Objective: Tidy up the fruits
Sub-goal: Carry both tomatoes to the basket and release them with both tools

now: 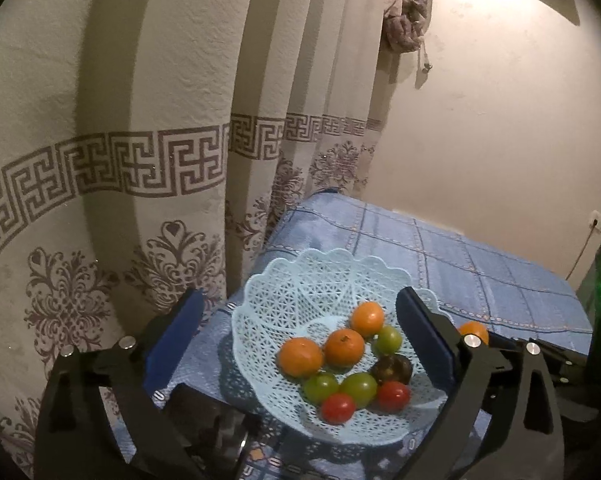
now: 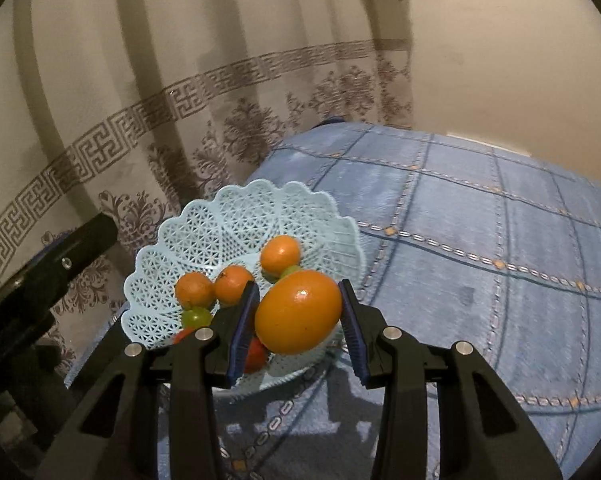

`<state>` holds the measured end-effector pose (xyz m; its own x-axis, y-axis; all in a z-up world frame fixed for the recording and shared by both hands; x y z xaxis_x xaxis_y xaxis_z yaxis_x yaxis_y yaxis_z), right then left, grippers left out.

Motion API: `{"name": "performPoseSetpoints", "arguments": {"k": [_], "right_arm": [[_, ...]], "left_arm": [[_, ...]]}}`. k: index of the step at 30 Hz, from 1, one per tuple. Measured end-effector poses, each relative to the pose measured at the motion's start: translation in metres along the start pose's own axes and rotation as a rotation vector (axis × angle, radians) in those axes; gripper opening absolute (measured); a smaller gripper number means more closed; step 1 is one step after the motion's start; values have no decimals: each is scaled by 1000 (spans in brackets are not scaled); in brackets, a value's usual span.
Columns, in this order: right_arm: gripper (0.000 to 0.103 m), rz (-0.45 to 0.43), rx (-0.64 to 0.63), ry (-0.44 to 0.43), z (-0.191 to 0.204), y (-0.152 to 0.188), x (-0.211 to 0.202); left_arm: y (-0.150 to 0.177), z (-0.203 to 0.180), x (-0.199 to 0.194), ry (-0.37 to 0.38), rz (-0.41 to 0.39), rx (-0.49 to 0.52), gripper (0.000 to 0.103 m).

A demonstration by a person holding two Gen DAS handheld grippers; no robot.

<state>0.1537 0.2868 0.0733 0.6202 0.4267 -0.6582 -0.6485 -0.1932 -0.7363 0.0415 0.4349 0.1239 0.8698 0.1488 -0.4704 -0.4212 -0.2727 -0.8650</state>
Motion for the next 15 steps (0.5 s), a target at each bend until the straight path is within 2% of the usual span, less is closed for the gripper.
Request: {"name": "performPoseSetpoints", "arguments": {"k": [3,11,15], "right_arm": [[70,-27,28,11,-5,2,-2],[70,-96,85,52,-29,8,-28],[80,-103,116,74,-41,19,-36]], "left_arm": [[0,3,2,0,5,-11,100],[1,1,3,-5,7,-8,100],[2,-5,1,1,6,11,100]]}}
Point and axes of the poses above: each gripper's, at about its wrist camera, not at the fingertips, and x roughly the way its jaws point, z to its left, y to its underside, the point moved 3 cm from there along x, roughly the way its jaws point, and after that the axes turned 4 degrees about y, right-handed, at the moved point
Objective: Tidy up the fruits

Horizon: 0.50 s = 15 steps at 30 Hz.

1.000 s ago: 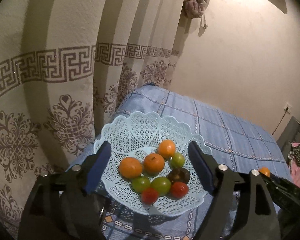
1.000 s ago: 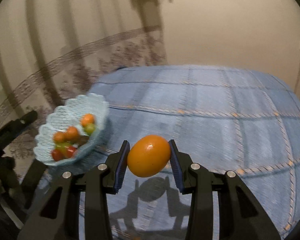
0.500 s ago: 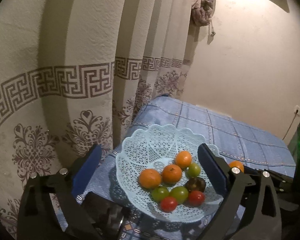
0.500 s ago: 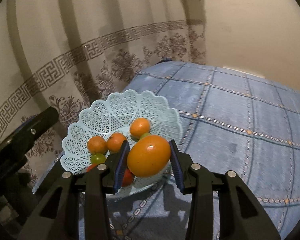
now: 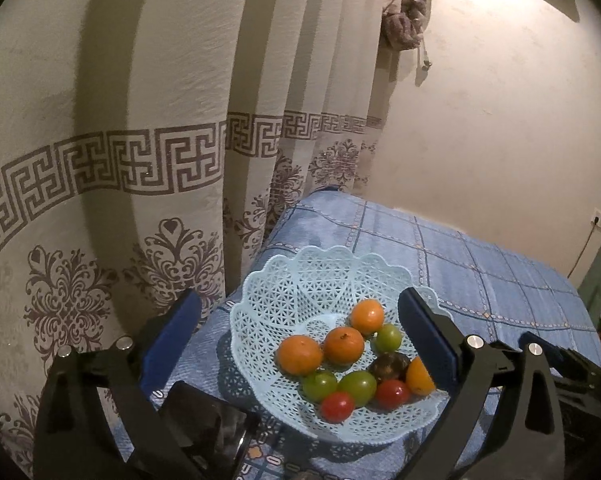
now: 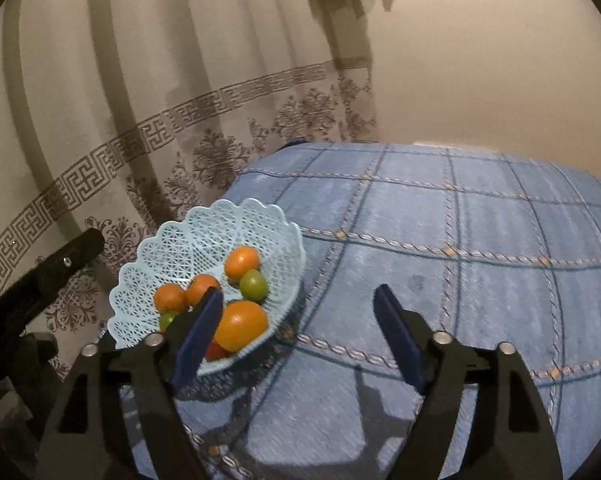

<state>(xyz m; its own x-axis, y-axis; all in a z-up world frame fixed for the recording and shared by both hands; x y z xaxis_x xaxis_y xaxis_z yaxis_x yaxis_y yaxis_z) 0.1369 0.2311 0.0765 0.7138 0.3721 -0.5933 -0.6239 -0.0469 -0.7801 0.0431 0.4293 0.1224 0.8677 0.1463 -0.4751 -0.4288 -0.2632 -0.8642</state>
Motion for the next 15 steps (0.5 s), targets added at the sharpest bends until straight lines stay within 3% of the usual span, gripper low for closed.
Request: {"name": "performPoseSetpoints", "arguments": {"k": [7,15], "right_arm": [[84,-30,27,11,-13,6,-14],[90,-65,-40,16,-8,4,-31]], "left_arm": [[5,-11,-4,-2,5,40,100],[14,-14,-15,-30,15,81,100]]}}
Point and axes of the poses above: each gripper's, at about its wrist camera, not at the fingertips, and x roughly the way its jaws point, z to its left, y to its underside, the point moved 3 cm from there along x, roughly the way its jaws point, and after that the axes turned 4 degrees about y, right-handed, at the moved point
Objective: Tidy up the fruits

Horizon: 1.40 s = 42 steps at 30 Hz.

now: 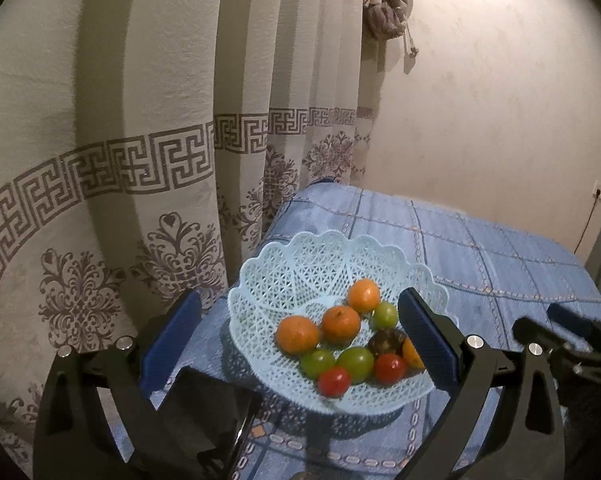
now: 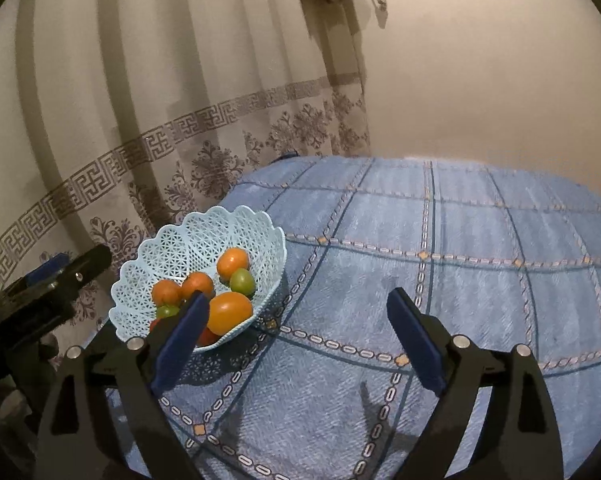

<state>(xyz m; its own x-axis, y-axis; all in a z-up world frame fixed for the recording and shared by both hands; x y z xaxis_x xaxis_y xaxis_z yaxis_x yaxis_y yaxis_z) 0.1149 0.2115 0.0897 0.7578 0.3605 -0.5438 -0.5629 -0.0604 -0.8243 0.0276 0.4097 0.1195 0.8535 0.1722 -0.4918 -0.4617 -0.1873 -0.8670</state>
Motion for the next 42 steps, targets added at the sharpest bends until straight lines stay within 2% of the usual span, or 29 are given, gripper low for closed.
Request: {"name": "performPoseSetpoints", "arguments": {"k": [9,11,13,17,28,36,42], "right_arm": [[90,-53,-64,-28,19,-24,-16],[96,-63,-66,-54,23,-25,-21],[98,-69,-77,-64,25,-22,-23],[98,-44,-132,-53,31,-13,-18],[98,23,-163,-75,37,-1,-8],[98,23,-240,-62,48,6,-9],[98,23,-234,-56,48,6,-10]], "left_arm": [[11,5,-25,-48,-4,29,100],[12,4,-31,-58,-11,41,100],[14,4,-34,-68,-12,51,100],[17,2,-32,-82,2,66,100],[18,8,-24,-110,25,73,100],[19,11,-20,-137,29,73,100],[20,8,-20,-146,27,93,100]]}}
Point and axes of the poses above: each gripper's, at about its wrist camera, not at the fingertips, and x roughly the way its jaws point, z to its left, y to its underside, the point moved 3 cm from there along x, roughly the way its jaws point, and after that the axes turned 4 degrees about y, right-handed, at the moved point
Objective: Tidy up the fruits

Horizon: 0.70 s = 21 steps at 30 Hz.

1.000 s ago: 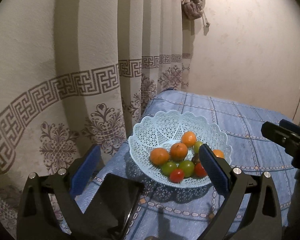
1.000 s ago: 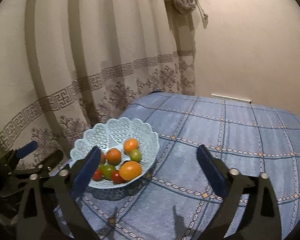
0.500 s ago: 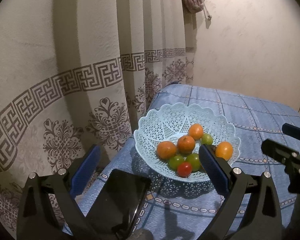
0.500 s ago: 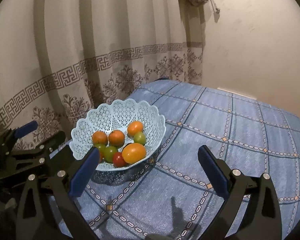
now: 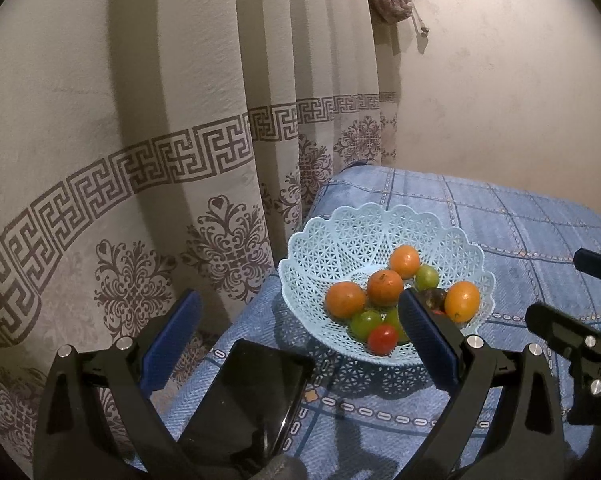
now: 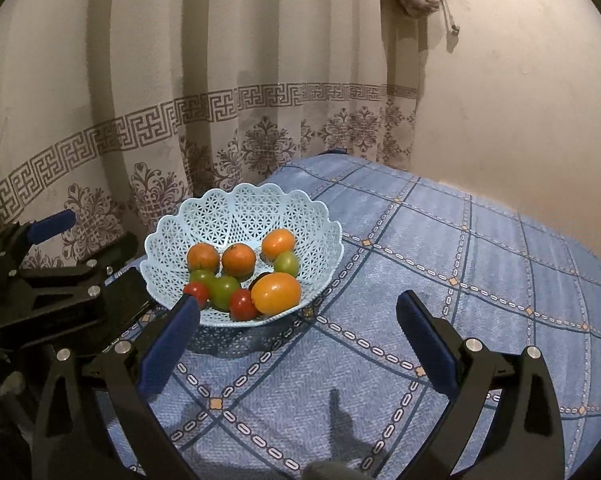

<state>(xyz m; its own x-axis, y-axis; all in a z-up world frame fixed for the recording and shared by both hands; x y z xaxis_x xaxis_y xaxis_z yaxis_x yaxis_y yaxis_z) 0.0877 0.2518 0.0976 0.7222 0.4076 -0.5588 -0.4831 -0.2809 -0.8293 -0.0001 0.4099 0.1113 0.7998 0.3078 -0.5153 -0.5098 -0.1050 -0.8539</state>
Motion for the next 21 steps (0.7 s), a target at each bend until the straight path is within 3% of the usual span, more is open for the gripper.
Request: {"name": "performPoseSetpoints", "arguments": {"k": [21], "right_arm": [[98,26,-13,-3,4,5,7]], "left_arm": [[5,-7,9,-116,21,74,100]]}}
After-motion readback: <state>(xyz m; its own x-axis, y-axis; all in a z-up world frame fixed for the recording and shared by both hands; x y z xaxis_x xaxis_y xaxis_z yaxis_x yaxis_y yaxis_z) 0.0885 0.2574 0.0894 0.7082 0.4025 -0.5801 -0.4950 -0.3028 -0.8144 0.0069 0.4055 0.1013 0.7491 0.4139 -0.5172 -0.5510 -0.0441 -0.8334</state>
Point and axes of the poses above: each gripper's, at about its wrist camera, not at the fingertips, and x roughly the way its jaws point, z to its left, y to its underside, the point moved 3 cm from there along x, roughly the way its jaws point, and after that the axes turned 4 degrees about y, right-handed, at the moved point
